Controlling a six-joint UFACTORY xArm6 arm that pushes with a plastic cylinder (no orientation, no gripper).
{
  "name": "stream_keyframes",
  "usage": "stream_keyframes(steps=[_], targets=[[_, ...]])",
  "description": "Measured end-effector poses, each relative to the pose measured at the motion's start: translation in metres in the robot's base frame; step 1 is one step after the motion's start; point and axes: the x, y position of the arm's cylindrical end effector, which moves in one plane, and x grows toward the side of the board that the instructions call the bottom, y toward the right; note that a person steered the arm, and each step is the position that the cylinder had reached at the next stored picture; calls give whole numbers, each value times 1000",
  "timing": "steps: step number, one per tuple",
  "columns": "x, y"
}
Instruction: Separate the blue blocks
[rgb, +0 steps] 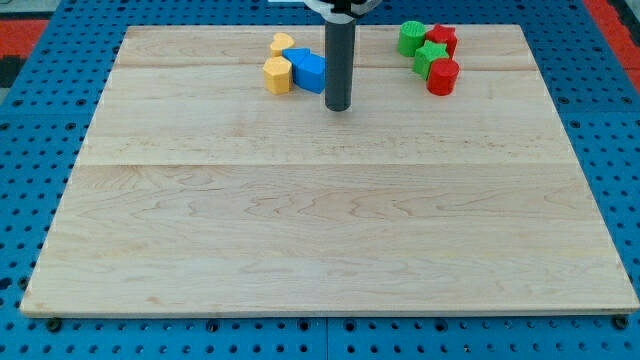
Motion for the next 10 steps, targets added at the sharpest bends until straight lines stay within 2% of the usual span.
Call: stream_keyframes(steps=[1, 3, 6, 7, 8, 10], targets=[[-3, -6], [-41, -33], [-57, -43], [-74, -43], [-48, -67], [14, -49]])
